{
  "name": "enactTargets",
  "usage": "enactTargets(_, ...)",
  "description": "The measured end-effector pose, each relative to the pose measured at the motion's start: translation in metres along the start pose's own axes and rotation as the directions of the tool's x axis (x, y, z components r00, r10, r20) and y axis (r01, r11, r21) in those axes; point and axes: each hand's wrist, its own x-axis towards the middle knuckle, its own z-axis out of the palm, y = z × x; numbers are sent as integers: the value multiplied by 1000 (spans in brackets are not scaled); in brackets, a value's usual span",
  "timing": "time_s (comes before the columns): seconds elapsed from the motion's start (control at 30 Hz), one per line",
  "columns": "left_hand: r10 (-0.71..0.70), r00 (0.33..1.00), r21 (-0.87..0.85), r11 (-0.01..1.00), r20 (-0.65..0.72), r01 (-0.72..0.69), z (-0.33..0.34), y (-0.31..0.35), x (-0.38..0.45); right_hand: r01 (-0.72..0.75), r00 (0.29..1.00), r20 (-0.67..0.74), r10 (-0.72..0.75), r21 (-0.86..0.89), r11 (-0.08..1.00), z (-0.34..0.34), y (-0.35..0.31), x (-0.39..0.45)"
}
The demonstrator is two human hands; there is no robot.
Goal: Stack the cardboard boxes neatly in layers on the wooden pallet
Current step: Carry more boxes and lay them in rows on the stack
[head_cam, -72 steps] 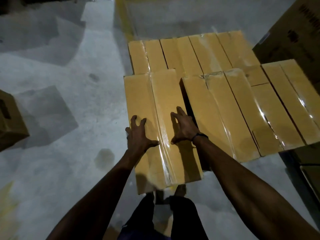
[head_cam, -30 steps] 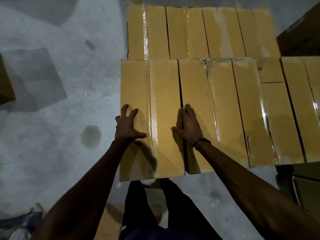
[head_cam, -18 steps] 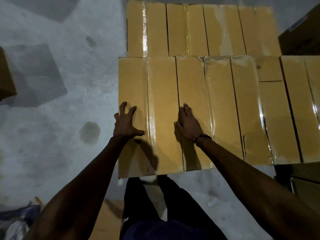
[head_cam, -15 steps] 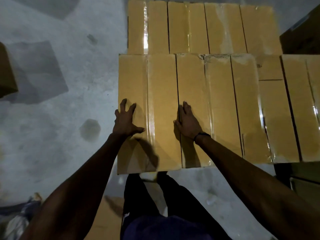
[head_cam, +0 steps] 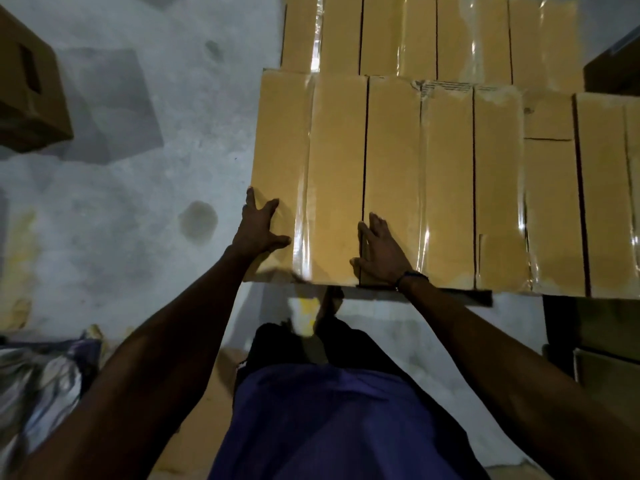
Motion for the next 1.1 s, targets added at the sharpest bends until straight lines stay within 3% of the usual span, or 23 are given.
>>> enactTargets(0.2,-19,1000,-58,998,-2,19,6,-7,-13,23,999,30,-20,-107,994,13,-3,-20)
enactTargets(0.47,26,1000,-51,998,-10,-27,2,-2,-12,-4,999,40,8,-98,995,17,-2,-16)
enactTargets(0.67,30,998,-21,999,-50,-31,-13,0,-8,31,993,-111,-33,-21,999,11,-4,-18)
enactTargets(0.93,13,993,-89,996,-114,-23,-50,27,62,44,974,-226,-29,63,997,-46,-12,52)
enactTargets(1.1,-49,994,-129,991,-101,36,-69,32,125,0,975,-224,13,56,998,-79,-11,113)
